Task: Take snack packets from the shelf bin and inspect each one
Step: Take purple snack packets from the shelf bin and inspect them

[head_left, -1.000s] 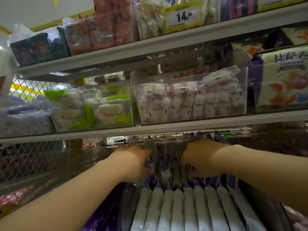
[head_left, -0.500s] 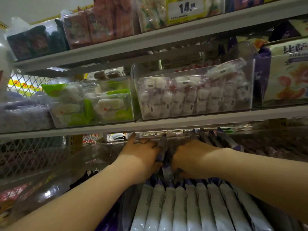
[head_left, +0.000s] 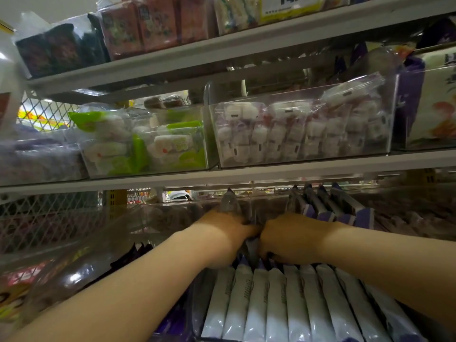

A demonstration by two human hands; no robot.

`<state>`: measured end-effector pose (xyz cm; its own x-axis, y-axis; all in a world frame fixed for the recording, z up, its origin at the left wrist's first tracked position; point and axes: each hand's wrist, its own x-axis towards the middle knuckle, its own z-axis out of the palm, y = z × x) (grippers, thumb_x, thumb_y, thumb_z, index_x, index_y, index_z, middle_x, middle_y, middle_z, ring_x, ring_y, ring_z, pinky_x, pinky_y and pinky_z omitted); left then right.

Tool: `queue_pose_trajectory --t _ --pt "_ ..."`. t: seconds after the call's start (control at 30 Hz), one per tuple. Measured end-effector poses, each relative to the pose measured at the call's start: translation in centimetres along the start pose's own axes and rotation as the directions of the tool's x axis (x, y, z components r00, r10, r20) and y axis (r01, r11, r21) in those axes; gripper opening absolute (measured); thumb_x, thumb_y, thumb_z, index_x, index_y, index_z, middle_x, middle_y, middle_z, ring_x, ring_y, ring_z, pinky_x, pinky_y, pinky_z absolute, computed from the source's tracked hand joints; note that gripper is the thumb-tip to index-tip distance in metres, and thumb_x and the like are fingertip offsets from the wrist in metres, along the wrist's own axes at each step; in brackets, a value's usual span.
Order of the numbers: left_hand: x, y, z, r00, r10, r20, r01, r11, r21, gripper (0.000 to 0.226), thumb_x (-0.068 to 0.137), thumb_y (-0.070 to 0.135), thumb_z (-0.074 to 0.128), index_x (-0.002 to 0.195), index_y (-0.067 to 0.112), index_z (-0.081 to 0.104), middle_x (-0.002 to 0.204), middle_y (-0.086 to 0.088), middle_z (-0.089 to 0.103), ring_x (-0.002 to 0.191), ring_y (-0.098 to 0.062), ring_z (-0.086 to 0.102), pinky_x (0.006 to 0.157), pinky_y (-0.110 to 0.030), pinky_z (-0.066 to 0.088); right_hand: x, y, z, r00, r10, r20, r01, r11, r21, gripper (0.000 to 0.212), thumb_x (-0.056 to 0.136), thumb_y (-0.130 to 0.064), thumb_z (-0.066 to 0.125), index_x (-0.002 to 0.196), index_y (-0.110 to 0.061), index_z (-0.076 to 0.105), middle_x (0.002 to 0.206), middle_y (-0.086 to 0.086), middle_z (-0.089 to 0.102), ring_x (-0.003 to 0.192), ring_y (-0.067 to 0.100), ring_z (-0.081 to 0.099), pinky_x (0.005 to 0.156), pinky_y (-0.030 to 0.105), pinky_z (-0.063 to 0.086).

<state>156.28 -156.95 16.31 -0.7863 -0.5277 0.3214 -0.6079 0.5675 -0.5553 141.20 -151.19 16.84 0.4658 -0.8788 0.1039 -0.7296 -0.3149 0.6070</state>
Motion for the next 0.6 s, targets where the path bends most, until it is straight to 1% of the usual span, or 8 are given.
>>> queue_pose_trajectory --t 0.07,0.13,0.23,0.37,0.43,0.5,0.53,0.6 --pt "-0.3 0.1 0.6 0.999 -0.037 0.013 0.037 0.998 -0.059 0.068 0.089 0.019 0.056 0.148 0.035 0.025 0.154 -0.005 0.032 0.141 -0.028 0.029 0.114 -0.042 0.026 -0.1 0.0 0.1 1.0 0.008 -0.021 -0.009 1.0 -0.024 0.022 0.092 -0.008 0.049 0.1 -0.016 0.068 0.092 0.011 0.063 0.069 0.027 0.049 0.061 0.036 0.043" --pt "-0.5 -0.1 0.7 0.998 -0.063 0.013 0.064 0.99 -0.127 0.067 0.09 0.022 0.055 0.149 0.035 0.024 0.159 -0.004 0.025 0.146 -0.025 0.02 0.118 -0.043 0.014 -0.2 0.2 0.0 0.997 0.042 -0.069 -0.044 0.999 -0.03 0.022 0.093 -0.007 0.048 0.1 -0.014 0.066 0.093 0.009 0.063 0.073 0.028 0.055 0.065 0.039 0.051" --pt "-0.5 0.0 0.6 0.997 -0.072 0.003 0.072 0.984 -0.166 0.066 0.091 0.025 0.055 0.149 0.035 0.026 0.159 -0.003 0.025 0.146 -0.025 0.02 0.12 -0.045 0.007 -0.4 1.1 -0.8 0.975 0.127 -0.182 -0.126 0.992 0.014 0.02 0.094 -0.006 0.046 0.101 -0.017 0.062 0.096 0.007 0.062 0.077 0.025 0.057 0.069 0.038 0.052" --pt "-0.5 -0.1 0.8 0.997 -0.072 -0.015 0.068 0.984 -0.167 0.067 0.09 0.027 0.055 0.149 0.037 0.025 0.158 -0.002 0.028 0.146 -0.023 0.02 0.119 -0.048 0.005 -0.8 2.0 -1.1 0.926 0.217 -0.308 -0.195 0.976 0.1 0.017 0.094 -0.01 0.048 0.099 -0.022 0.059 0.09 0.001 0.06 0.077 0.021 0.058 0.066 0.034 0.05" --pt "-0.6 -0.1 0.8 0.996 -0.066 -0.052 0.055 0.982 -0.179 0.067 0.089 0.027 0.054 0.149 0.038 0.026 0.157 0.0 0.028 0.145 -0.023 0.022 0.118 -0.048 0.007 -1.3 2.0 -0.7 0.907 0.223 -0.357 -0.19 0.974 0.125 0.016 0.094 -0.011 0.049 0.1 -0.023 0.057 0.088 -0.002 0.056 0.076 0.018 0.054 0.064 0.03 0.045" --pt "-0.7 0.0 0.7 0.994 -0.064 -0.084 0.048 0.983 -0.177 0.066 0.09 0.027 0.053 0.149 0.037 0.025 0.156 0.001 0.029 0.144 -0.024 0.024 0.118 -0.048 0.01 -2.1 2.0 -0.3 0.882 0.234 -0.409 -0.191 0.971 0.142 0.017 0.093 -0.011 0.051 0.102 -0.023 0.057 0.092 -0.002 0.057 0.078 0.018 0.052 0.064 0.028 0.038" --pt "-0.9 0.1 0.6 0.992 -0.063 -0.106 0.045 0.985 -0.165 0.065 0.09 0.028 0.051 0.149 0.037 0.026 0.156 0.002 0.029 0.144 -0.023 0.024 0.118 -0.048 0.012 -2.7 2.1 -0.2 0.861 0.232 -0.452 -0.191 0.972 0.136 0.017 0.09 -0.01 0.055 0.101 -0.023 0.058 0.094 -0.002 0.059 0.079 0.02 0.055 0.064 0.028 0.037" --pt "-1.3 0.2 0.4 0.984 -0.053 -0.169 0.031 0.99 -0.134 0.061 0.092 0.028 0.048 0.148 0.037 0.028 0.155 0.003 0.03 0.143 -0.022 0.025 0.118 -0.048 0.012 -3.8 2.3 -0.3 0.807 0.241 -0.539 -0.192 0.971 0.146 0.02 0.081 -0.005 0.066 0.091 -0.021 0.06 0.083 -0.002 0.061 0.069 0.02 0.058 0.057 0.026 0.032"
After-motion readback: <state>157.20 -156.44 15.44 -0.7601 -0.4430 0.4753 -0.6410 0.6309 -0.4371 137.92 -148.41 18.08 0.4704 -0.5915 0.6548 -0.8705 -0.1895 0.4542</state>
